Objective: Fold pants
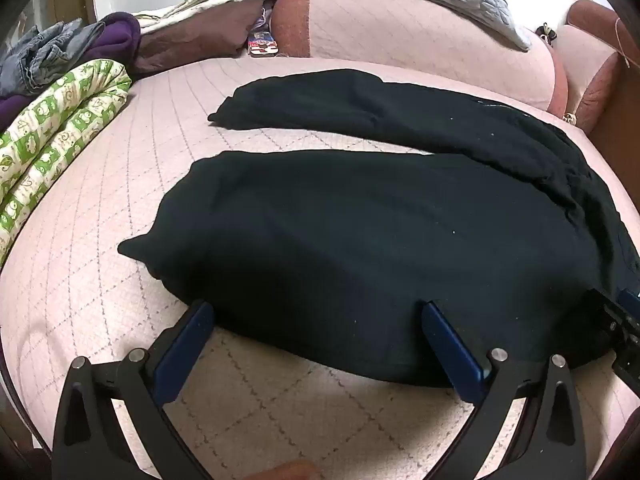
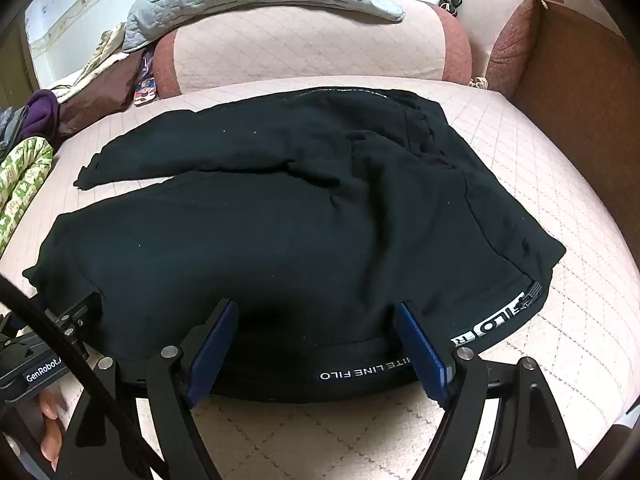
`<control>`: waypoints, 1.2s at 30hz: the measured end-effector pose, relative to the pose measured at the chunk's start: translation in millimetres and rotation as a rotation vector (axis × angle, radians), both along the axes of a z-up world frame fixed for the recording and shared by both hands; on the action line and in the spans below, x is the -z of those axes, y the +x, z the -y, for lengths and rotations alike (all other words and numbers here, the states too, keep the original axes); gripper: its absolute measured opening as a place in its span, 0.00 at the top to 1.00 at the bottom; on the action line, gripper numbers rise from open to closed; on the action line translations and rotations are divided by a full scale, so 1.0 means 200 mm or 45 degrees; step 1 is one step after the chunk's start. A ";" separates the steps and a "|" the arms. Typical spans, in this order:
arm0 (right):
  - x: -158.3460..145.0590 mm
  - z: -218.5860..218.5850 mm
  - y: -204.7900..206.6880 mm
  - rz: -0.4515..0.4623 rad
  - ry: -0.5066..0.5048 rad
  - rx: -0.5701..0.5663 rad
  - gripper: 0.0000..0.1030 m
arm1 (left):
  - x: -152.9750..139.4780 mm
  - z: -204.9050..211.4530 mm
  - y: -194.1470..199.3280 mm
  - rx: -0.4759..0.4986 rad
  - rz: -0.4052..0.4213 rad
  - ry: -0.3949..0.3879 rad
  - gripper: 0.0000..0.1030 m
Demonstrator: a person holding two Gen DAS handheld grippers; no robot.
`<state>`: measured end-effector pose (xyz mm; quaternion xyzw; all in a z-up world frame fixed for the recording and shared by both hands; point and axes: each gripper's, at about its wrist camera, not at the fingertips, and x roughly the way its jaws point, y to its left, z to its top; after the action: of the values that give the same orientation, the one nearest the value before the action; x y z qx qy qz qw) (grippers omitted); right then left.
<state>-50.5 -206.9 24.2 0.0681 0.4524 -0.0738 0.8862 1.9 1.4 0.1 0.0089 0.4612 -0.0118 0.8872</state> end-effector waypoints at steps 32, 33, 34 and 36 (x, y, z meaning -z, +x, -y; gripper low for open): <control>-0.02 0.06 -0.04 0.026 0.005 0.036 0.17 | -0.12 0.06 0.04 0.072 0.186 0.056 0.00; -0.03 0.07 -0.04 0.031 0.010 0.043 0.17 | -0.10 0.04 0.08 0.047 0.155 0.043 0.00; -0.04 0.07 -0.05 0.036 0.011 0.045 0.17 | -0.08 0.02 0.12 0.024 0.114 0.024 0.00; -0.05 0.07 -0.05 0.048 0.010 0.046 0.17 | -0.03 -0.02 0.20 -0.015 0.027 -0.029 0.00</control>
<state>-60.1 -221.3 34.6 0.0810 0.4346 -0.0869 0.8927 41.0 4.9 6.6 -0.0040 0.4518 -0.0117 0.8921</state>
